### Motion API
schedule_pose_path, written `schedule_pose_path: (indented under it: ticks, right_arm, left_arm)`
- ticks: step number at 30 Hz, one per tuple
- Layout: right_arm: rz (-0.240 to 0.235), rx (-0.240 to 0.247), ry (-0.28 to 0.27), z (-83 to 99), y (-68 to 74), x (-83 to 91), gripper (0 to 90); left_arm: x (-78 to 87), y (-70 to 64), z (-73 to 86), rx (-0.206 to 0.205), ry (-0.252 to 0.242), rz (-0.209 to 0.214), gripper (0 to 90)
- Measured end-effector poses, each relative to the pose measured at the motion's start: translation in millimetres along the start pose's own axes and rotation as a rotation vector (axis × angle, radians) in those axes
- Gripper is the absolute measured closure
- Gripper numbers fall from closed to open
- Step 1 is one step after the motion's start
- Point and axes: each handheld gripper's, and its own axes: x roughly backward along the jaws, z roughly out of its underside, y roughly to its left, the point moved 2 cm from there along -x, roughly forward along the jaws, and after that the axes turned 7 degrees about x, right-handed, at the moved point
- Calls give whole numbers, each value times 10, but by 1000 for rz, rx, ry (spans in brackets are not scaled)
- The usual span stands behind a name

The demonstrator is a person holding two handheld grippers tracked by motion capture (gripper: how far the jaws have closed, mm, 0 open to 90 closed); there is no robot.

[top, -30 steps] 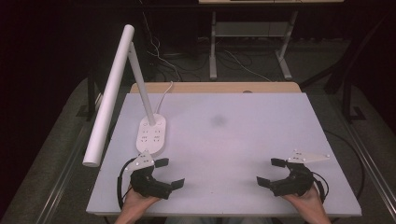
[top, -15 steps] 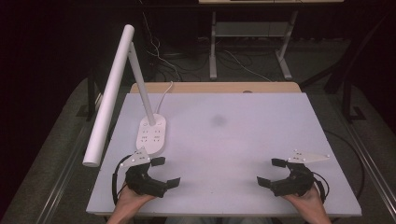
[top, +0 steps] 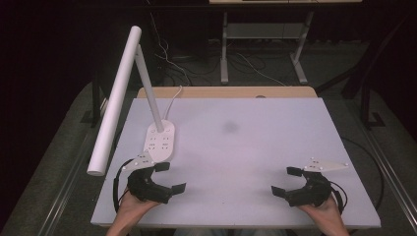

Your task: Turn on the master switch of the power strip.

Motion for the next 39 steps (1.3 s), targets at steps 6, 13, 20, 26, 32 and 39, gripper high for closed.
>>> schedule_pose_path:
  ticks: [6, 13, 20, 26, 32, 39]
  right_arm:
    - [2, -1, -3, 3, -6, 6, 2]
    - [-1, -5, 1, 10, -3, 4, 2]
    - [-1, -6, 0, 12, -3, 7, 2]
    - [-3, -4, 2, 13, -4, 4, 2]
    - [1, -4, -3, 14, -9, 6, 2]
    - [2, -2, -5, 16, -10, 3, 2]
  left_arm:
    - [49, 39, -70, 1, 3, -8, 7]
    - [109, 92, -142, 9, -1, -20, 17]
    - [167, 142, -207, 1, 4, -33, 25]
    - [209, 186, -257, 5, 11, -47, 25]
    - [261, 246, -323, 5, 20, -67, 26]
    - [305, 305, -393, 11, 33, -83, 30]
